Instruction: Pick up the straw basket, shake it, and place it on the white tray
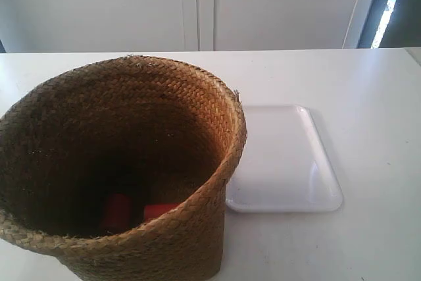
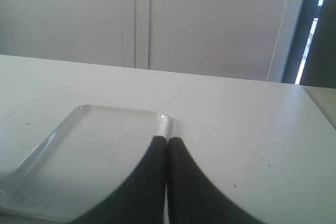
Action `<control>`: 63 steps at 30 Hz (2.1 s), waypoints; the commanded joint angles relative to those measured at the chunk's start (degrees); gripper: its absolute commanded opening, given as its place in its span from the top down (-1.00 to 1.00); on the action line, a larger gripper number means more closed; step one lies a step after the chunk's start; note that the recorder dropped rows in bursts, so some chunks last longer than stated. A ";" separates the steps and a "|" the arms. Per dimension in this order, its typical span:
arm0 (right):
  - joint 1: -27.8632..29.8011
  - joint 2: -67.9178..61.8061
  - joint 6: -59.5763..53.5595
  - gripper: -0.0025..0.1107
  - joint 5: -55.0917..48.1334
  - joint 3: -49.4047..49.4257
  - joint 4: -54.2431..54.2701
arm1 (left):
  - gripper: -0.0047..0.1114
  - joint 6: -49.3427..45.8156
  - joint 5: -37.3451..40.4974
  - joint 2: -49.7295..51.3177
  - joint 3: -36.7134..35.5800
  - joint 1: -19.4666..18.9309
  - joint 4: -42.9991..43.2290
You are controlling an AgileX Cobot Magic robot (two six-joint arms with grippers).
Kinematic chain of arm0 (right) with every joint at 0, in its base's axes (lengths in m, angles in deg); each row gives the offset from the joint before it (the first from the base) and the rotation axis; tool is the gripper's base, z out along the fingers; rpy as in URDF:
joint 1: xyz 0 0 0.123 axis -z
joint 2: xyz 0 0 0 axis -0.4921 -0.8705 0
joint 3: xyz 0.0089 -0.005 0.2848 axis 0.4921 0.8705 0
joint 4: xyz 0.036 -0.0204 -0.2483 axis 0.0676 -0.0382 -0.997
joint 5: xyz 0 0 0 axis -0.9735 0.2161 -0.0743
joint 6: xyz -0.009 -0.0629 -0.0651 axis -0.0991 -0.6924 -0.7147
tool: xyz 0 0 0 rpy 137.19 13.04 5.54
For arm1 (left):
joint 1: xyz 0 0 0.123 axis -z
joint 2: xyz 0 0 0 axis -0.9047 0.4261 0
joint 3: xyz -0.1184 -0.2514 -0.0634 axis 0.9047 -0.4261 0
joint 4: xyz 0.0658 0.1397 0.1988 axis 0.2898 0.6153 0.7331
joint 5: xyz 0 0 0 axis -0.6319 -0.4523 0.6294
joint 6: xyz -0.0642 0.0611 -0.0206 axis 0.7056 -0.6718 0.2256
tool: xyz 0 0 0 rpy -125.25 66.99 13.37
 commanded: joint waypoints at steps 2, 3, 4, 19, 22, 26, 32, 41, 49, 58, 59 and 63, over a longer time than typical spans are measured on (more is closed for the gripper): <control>0.15 0.33 0.08 0.96 0.17 0.41 -0.16 | 0.92 -0.66 -2.98 -0.25 -0.18 -0.03 0.22; 0.15 0.33 0.08 0.96 0.17 0.41 -0.16 | 0.92 -0.66 -2.98 -0.25 -0.18 -0.03 0.22; 0.15 0.33 0.08 0.96 0.17 0.41 -0.16 | 0.92 -0.66 -2.98 -0.25 -0.18 -0.03 0.22; 0.15 0.33 0.08 0.96 0.17 0.41 -0.16 | 0.92 32.73 -11.05 -0.25 -0.18 -0.03 -21.25; 0.15 0.33 0.08 0.96 0.17 0.41 -0.16 | 0.92 38.55 -14.30 -0.25 -0.18 -0.03 -23.01; 0.15 0.33 0.08 0.96 0.17 0.41 -0.16 | 0.92 54.16 -4.88 -0.25 -0.18 -0.03 -24.89; 0.15 0.33 0.08 0.96 0.17 0.41 -0.16 | 0.92 53.19 4.06 -0.25 -0.18 -0.03 -24.47; 0.15 0.33 0.08 0.96 0.17 0.41 -0.16 | 0.92 48.11 13.17 -0.25 -0.18 -0.03 -24.73; 0.15 0.33 0.08 0.96 0.17 0.41 -0.16 | 0.92 43.75 6.60 5.32 10.83 -0.13 -2.07; 0.15 0.33 0.08 0.96 0.17 0.41 -0.16 | 0.92 45.83 14.42 30.02 30.12 -0.13 18.52; 0.15 0.33 0.08 0.96 0.17 0.41 -0.16 | 0.92 45.83 15.24 32.21 32.66 -0.13 18.74; 0.15 0.33 0.08 0.96 0.17 0.41 -0.16 | 0.92 47.30 15.87 41.84 41.26 -0.13 18.42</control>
